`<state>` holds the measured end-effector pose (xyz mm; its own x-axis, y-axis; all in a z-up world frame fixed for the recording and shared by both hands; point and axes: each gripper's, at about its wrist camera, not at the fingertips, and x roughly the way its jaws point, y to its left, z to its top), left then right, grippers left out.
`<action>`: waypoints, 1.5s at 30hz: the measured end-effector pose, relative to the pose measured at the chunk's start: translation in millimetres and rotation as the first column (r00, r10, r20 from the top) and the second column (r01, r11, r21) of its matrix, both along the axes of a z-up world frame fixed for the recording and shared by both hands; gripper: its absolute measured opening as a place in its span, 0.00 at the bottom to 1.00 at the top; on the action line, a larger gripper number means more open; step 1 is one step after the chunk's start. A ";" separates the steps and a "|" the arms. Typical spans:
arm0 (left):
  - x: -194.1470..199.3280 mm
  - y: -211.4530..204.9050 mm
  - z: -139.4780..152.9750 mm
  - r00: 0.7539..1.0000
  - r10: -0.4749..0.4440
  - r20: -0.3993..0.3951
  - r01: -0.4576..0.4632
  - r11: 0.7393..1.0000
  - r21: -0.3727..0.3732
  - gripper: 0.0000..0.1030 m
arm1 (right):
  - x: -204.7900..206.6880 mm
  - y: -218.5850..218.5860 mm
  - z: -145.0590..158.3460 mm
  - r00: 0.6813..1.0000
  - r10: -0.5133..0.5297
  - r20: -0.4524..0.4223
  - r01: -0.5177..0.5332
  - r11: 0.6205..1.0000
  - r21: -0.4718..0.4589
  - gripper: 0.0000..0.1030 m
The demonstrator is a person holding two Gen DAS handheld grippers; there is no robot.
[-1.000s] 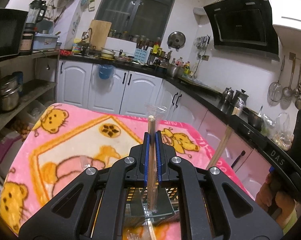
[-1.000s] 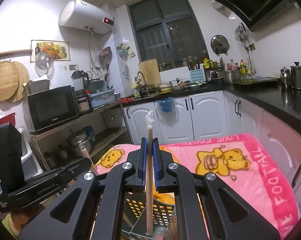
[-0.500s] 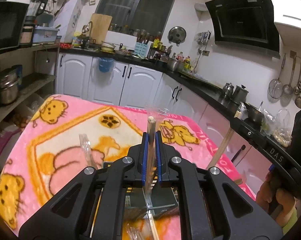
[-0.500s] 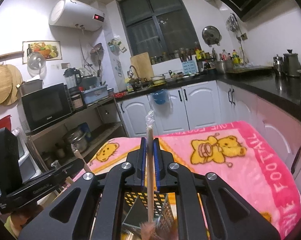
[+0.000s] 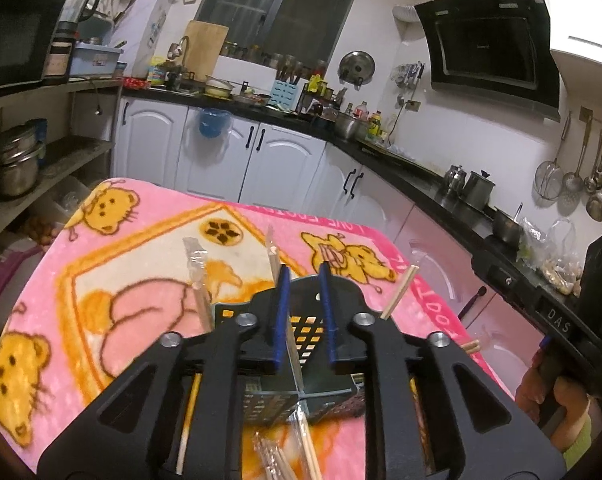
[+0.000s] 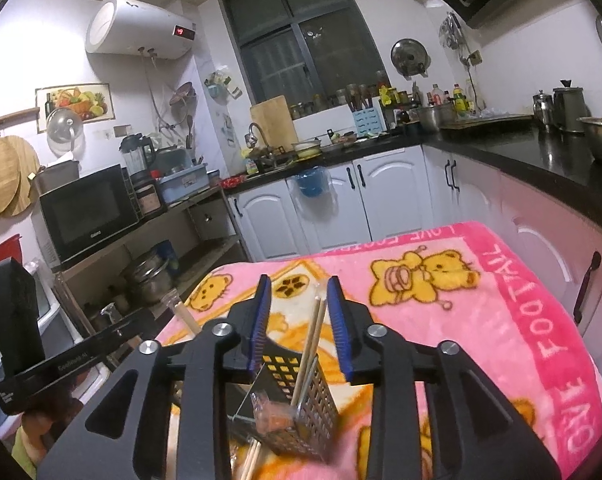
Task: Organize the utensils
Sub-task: 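Lower the left tool's chopstick into the caddy and open while the right tool does likewise, then withdraw both open tools from the caddy toward the chopstick pile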
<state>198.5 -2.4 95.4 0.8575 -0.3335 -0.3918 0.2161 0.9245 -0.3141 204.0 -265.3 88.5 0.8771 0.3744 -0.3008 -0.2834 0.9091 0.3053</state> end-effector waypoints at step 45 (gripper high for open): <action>-63.0 17.8 11.8 1.000 -0.026 0.013 0.026 0.999 -0.033 0.89 | -50.6 -4.4 -13.4 0.997 0.047 -0.067 -0.051 0.997 -0.053 0.64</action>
<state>135.5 15.4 107.3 0.8529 -0.3686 -0.3698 0.2441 0.9076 -0.3416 153.5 -269.7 75.1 0.8356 0.3979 -0.3787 -0.3090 0.9105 0.2747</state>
